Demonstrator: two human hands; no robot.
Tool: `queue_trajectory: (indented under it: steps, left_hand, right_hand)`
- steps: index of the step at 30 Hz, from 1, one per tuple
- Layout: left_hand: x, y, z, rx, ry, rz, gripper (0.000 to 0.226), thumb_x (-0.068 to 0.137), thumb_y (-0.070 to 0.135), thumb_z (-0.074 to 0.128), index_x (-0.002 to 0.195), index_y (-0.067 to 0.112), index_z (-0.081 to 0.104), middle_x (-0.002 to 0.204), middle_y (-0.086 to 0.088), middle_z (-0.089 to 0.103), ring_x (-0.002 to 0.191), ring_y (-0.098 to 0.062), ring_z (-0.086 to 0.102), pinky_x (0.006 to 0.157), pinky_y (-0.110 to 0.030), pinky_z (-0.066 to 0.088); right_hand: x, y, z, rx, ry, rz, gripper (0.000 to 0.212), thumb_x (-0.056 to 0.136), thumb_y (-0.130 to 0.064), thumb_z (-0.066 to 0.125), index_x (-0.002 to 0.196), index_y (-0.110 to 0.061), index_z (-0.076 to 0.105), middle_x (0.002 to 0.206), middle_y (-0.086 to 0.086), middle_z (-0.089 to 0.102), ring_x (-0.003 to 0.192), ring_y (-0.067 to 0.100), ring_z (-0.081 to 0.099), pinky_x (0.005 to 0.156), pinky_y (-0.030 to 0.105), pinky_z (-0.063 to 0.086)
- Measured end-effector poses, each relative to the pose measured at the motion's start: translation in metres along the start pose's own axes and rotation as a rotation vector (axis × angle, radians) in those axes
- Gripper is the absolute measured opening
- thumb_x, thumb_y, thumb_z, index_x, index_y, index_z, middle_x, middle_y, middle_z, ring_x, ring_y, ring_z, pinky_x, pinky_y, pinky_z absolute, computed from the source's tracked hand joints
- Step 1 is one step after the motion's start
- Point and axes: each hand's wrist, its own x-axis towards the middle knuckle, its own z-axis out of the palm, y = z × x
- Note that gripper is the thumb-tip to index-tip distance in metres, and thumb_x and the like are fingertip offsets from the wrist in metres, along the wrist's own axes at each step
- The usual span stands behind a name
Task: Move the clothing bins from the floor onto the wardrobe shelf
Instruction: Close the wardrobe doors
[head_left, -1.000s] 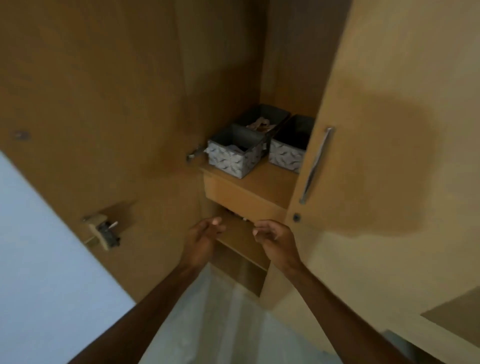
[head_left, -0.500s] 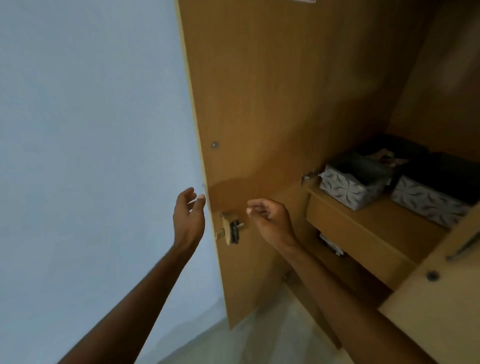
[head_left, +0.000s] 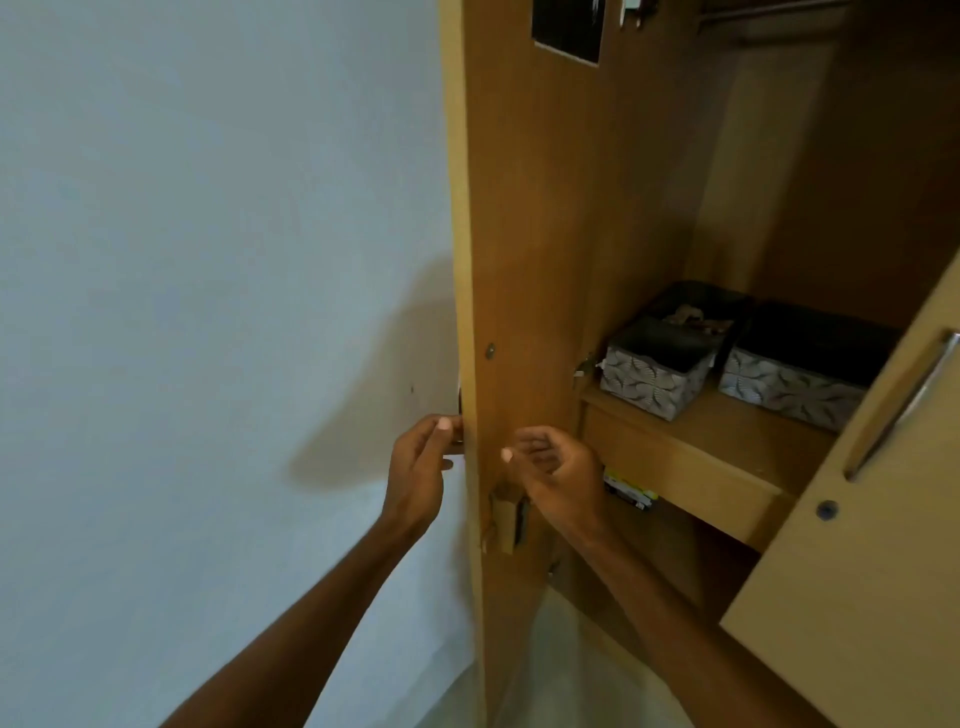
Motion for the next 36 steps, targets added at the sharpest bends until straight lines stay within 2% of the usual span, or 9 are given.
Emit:
queue_trajectory:
  steps: [4, 10, 13, 15, 18, 21, 24, 29, 36]
  left_hand:
    - [0.006, -0.006, 0.02, -0.023, -0.126, 0.035, 0.016, 0.097, 0.02, 0.054, 0.1, 0.012, 0.068, 0.093, -0.004, 0.071, 0.087, -0.017, 0.067, 0.075, -0.024, 0.054]
    - [0.01, -0.007, 0.071, -0.044, -0.368, 0.096, 0.011, 0.093, 0.013, 0.06, 0.096, 0.009, 0.069, 0.089, -0.001, 0.071, 0.084, -0.01, 0.067, 0.073, -0.021, 0.054]
    - [0.009, -0.005, 0.098, -0.128, -0.433, 0.092, 0.013, 0.094, 0.01, 0.058, 0.095, 0.003, 0.068, 0.089, -0.01, 0.071, 0.082, -0.017, 0.068, 0.072, -0.024, 0.055]
    - [0.007, -0.004, 0.117, -0.157, -0.489, 0.091, 0.012, 0.094, 0.011, 0.057, 0.096, 0.006, 0.069, 0.092, -0.011, 0.071, 0.085, -0.02, 0.068, 0.074, -0.027, 0.056]
    - [0.003, -0.002, 0.146, -0.182, -0.54, 0.064, 0.009, 0.092, 0.012, 0.061, 0.096, 0.015, 0.069, 0.095, -0.009, 0.072, 0.089, -0.023, 0.068, 0.075, -0.03, 0.057]
    - [0.003, 0.0, 0.176, -0.189, -0.59, 0.061, 0.009, 0.091, 0.014, 0.064, 0.093, 0.021, 0.068, 0.09, 0.002, 0.071, 0.084, -0.013, 0.067, 0.07, -0.024, 0.053]
    - [0.006, 0.003, 0.208, -0.207, -0.631, 0.041, 0.006, 0.09, 0.012, 0.064, 0.092, 0.017, 0.068, 0.086, 0.003, 0.069, 0.078, -0.008, 0.065, 0.067, -0.021, 0.051]
    - [0.019, 0.004, 0.255, -0.197, -0.698, 0.019, 0.009, 0.089, 0.014, 0.065, 0.095, 0.009, 0.068, 0.091, -0.009, 0.07, 0.085, -0.022, 0.066, 0.078, -0.033, 0.057]
    - [0.036, 0.002, 0.312, -0.181, -0.734, 0.042, 0.003, 0.089, 0.012, 0.066, 0.088, 0.012, 0.068, 0.082, -0.003, 0.068, 0.074, -0.009, 0.062, 0.073, -0.026, 0.053]
  right_hand:
    - [-0.016, -0.002, -0.019, -0.075, 0.176, -0.053, 0.035, 0.068, -0.045, 0.081, 0.094, -0.029, 0.066, 0.088, -0.013, 0.069, 0.082, 0.006, 0.064, 0.067, 0.025, 0.057]
    - [-0.029, -0.003, -0.056, -0.371, 0.365, -0.15, 0.027, 0.073, -0.05, 0.072, 0.089, -0.031, 0.061, 0.082, -0.02, 0.065, 0.077, -0.001, 0.062, 0.066, 0.027, 0.056]
    - [-0.035, 0.0, -0.08, -0.52, 0.452, -0.172, 0.032, 0.073, -0.048, 0.074, 0.098, -0.034, 0.061, 0.088, -0.022, 0.065, 0.077, -0.004, 0.059, 0.062, 0.015, 0.047]
    - [-0.039, 0.001, -0.097, -0.625, 0.522, -0.181, 0.05, 0.072, -0.05, 0.075, 0.115, -0.031, 0.057, 0.098, -0.016, 0.067, 0.082, 0.0, 0.061, 0.062, 0.014, 0.045]
    - [-0.039, 0.006, -0.123, -0.814, 0.606, -0.193, 0.087, 0.073, -0.05, 0.075, 0.144, -0.027, 0.031, 0.125, 0.002, 0.06, 0.103, 0.016, 0.061, 0.074, 0.03, 0.055]
    - [-0.037, 0.013, -0.149, -1.117, 0.669, -0.274, 0.103, 0.073, -0.049, 0.075, 0.152, -0.027, 0.012, 0.143, 0.017, 0.043, 0.121, 0.03, 0.053, 0.083, 0.042, 0.054]
    - [-0.031, 0.023, -0.178, -1.367, 0.655, -0.275, 0.097, 0.078, -0.052, 0.069, 0.153, -0.031, 0.012, 0.153, 0.018, 0.024, 0.134, 0.034, 0.04, 0.091, 0.05, 0.049]
    - [-0.016, 0.034, -0.222, -1.551, 0.689, -0.216, 0.086, 0.084, -0.062, 0.053, 0.153, -0.031, 0.012, 0.156, 0.018, 0.015, 0.142, 0.038, 0.025, 0.103, 0.062, 0.036]
    - [0.011, 0.054, -0.269, -1.582, 0.652, -0.083, 0.084, 0.084, -0.068, 0.045, 0.153, -0.036, 0.008, 0.161, 0.018, 0.011, 0.147, 0.041, 0.013, 0.102, 0.076, 0.021]
